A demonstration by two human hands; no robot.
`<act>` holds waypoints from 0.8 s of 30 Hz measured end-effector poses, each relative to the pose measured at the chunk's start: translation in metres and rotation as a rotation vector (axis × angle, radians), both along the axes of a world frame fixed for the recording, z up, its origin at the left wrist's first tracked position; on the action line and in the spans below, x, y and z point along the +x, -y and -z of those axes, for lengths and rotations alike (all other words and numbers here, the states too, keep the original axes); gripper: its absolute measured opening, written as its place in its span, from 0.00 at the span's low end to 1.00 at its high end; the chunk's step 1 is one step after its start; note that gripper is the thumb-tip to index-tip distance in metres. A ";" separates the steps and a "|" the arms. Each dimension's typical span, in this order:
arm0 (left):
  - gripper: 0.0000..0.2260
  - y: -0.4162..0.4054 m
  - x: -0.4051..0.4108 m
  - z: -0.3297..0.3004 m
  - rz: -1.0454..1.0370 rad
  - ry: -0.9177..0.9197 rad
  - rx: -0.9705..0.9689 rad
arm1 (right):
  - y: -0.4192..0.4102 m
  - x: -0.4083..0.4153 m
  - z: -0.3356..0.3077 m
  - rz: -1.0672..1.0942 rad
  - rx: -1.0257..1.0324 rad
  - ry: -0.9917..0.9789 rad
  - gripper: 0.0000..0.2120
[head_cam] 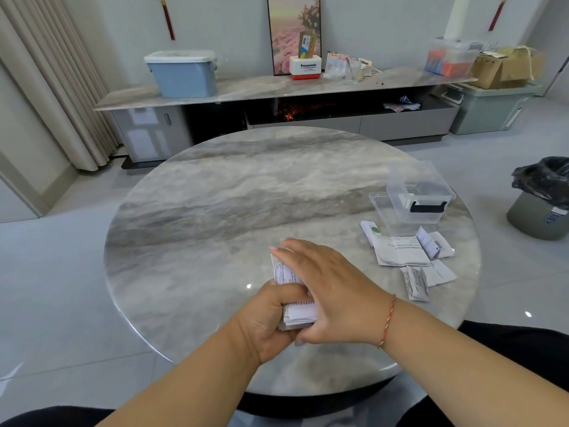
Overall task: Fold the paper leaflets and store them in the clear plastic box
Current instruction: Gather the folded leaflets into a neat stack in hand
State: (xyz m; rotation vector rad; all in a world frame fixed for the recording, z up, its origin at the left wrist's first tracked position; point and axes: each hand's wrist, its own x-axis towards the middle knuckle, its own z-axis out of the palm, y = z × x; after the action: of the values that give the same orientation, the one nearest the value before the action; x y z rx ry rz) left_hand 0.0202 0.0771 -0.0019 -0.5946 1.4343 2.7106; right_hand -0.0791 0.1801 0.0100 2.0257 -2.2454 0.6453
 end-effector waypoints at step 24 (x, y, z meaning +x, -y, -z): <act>0.18 -0.008 -0.021 0.017 -0.210 0.088 0.361 | -0.027 -0.119 0.046 1.178 0.353 0.131 0.19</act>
State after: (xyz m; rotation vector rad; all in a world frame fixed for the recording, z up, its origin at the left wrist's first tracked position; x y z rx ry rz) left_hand -0.0006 0.0851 -0.0193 -0.8644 0.8726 2.9510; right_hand -0.1978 0.2069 -0.0363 0.3939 -3.1426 0.2424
